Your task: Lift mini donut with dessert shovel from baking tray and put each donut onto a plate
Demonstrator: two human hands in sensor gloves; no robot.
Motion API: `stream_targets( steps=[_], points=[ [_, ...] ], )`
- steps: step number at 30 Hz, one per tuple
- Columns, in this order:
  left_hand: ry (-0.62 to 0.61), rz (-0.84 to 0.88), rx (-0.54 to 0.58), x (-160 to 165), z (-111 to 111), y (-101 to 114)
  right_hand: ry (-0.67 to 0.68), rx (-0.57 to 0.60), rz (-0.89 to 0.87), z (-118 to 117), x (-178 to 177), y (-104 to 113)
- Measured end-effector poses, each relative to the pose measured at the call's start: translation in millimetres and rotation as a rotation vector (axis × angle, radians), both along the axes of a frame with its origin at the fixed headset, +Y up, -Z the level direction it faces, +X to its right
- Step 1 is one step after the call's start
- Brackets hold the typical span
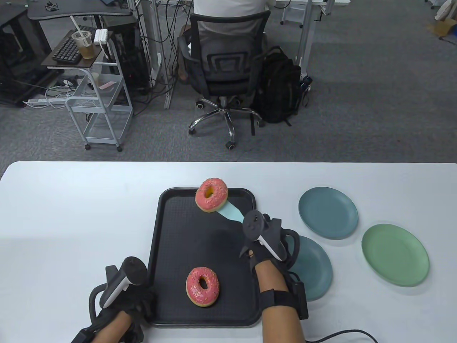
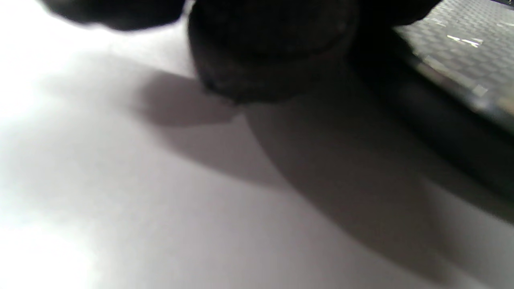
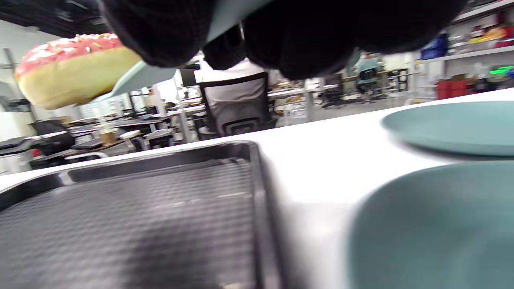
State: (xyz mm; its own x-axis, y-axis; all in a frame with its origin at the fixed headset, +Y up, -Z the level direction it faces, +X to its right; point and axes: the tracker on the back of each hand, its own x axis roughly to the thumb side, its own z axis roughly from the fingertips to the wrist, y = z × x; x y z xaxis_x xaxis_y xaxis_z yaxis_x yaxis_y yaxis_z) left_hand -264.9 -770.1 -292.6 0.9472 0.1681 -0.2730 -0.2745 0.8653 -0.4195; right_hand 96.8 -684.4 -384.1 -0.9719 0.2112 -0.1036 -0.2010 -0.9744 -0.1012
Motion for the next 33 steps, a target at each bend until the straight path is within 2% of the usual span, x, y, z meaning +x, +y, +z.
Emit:
stream_targets(
  steps=[9,17,23,30,33],
  points=[
    [0.003,0.003,-0.001,0.0,0.6,-0.3,-0.287,0.016,-0.076,25.8,99.9,13.9],
    [0.006,0.008,-0.002,-0.3,0.9,-0.6,-0.476,-0.011,-0.148,39.5,161.9,7.0],
    [0.006,0.012,-0.001,-0.7,0.9,-0.8,-0.539,-0.067,-0.178,41.6,186.2,-10.4],
    [0.006,0.015,0.0,-1.2,0.9,-1.1,-0.551,-0.119,-0.143,32.3,187.8,-28.1],
    [0.007,0.017,-0.001,-1.3,0.8,-1.2,-0.554,-0.124,-0.072,27.8,186.2,-33.4]
  ],
)
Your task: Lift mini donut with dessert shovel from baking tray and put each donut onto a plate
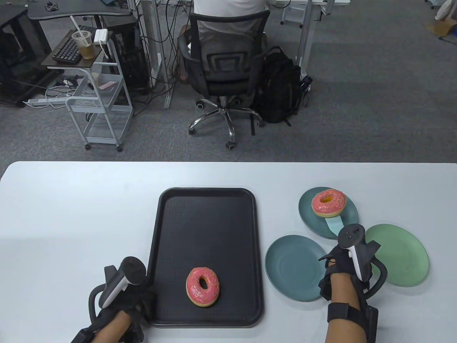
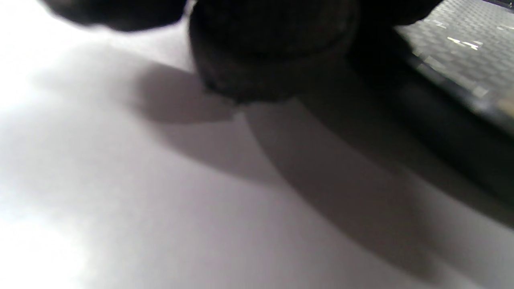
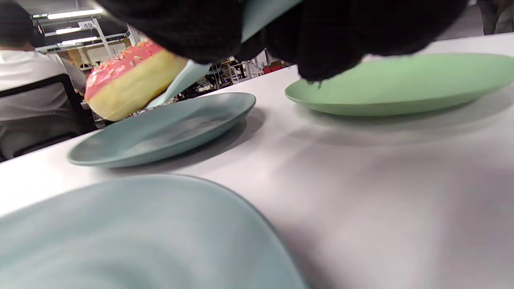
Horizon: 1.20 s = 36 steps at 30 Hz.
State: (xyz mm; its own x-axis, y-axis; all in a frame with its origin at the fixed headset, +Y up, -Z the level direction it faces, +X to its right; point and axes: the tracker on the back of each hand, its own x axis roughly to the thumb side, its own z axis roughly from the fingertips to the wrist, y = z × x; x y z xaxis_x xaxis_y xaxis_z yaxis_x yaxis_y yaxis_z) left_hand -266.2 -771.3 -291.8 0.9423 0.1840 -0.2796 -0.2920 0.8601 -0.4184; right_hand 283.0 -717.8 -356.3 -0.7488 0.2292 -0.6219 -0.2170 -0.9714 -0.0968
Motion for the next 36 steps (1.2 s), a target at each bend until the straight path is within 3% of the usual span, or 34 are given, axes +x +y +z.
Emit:
stream_targets(
  steps=[13,23,36],
  points=[
    [0.003,0.004,-0.001,-0.4,-0.3,-0.3,0.003,0.012,0.071,-9.2,-5.1,-5.7],
    [0.002,0.005,-0.002,-0.7,-0.7,-0.2,-0.028,-0.004,0.244,-5.1,-5.5,1.0],
    [0.002,0.003,-0.003,-0.8,-0.6,0.3,-0.101,-0.018,0.252,7.6,15.1,2.7]
  ],
)
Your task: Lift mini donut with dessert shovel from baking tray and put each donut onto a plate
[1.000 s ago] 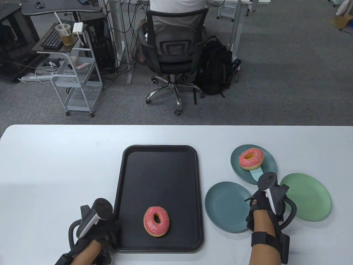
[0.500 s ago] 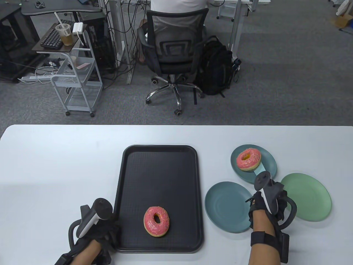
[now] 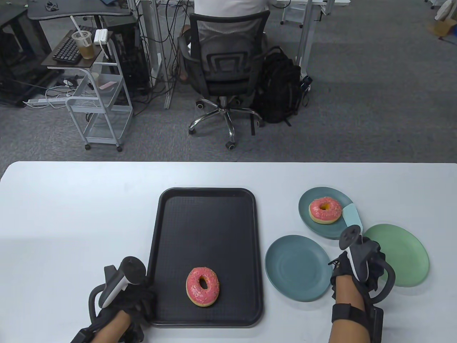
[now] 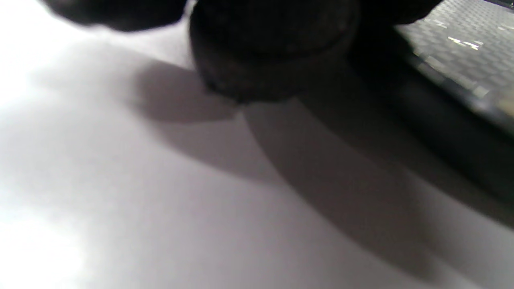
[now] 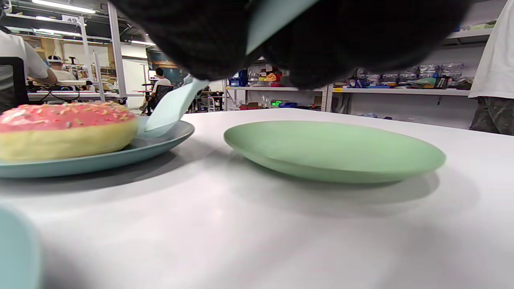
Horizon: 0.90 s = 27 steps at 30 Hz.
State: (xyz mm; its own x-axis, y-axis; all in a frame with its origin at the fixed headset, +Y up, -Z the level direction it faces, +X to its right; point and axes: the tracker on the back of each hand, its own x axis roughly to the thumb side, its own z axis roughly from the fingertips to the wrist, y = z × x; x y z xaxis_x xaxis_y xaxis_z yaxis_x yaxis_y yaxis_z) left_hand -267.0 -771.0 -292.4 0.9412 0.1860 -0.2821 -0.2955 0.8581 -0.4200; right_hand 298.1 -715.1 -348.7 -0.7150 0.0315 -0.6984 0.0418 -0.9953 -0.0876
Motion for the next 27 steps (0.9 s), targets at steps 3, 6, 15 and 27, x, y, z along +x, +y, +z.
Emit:
stream_targets(
  steps=[3,6,15,27],
  points=[
    [0.0,0.002,-0.001,-0.1,0.0,0.1,0.01,0.031,-0.011,5.3,2.4,2.2],
    [0.0,0.002,-0.001,0.1,0.2,0.3,0.072,0.104,-0.046,11.0,-1.5,8.4],
    [0.002,0.013,-0.002,-0.4,0.3,-0.1,0.598,0.273,-0.239,27.7,-53.0,33.6],
    [0.009,0.027,-0.009,-2.4,0.6,-0.9,1.084,0.051,-0.105,77.3,-123.7,35.2]
  ],
)
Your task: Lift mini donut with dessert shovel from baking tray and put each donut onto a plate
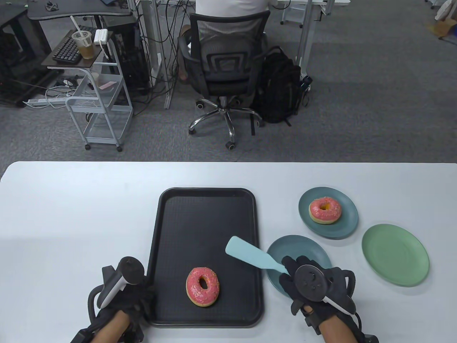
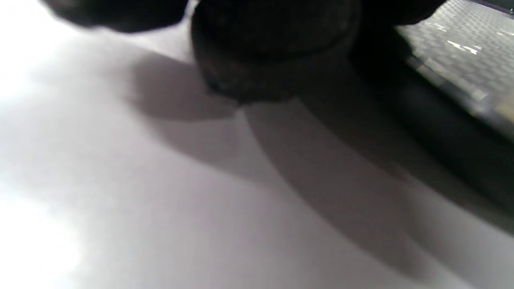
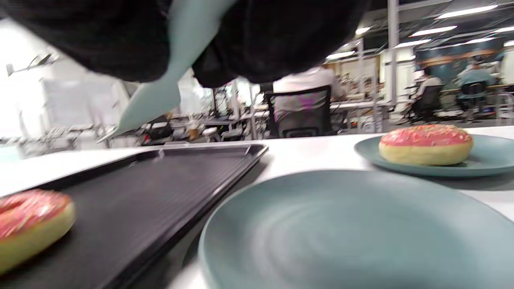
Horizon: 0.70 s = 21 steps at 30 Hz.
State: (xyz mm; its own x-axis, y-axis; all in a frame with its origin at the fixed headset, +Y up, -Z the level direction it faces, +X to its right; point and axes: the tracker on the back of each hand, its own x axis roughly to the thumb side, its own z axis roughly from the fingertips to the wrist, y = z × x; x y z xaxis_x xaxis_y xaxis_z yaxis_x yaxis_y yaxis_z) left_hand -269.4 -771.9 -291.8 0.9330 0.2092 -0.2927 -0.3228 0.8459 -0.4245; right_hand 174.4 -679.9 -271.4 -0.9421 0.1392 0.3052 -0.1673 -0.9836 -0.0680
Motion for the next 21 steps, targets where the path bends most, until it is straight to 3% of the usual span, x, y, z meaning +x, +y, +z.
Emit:
stream_targets(
  steps=[10,21],
  points=[
    [0.007,0.004,0.006,-1.0,0.6,-0.7,0.074,-0.104,0.166,8.8,-8.7,-26.5],
    [0.008,0.009,0.002,-1.5,0.5,-1.2,0.19,-0.107,0.138,-2.2,-60.4,-37.1]
  ],
)
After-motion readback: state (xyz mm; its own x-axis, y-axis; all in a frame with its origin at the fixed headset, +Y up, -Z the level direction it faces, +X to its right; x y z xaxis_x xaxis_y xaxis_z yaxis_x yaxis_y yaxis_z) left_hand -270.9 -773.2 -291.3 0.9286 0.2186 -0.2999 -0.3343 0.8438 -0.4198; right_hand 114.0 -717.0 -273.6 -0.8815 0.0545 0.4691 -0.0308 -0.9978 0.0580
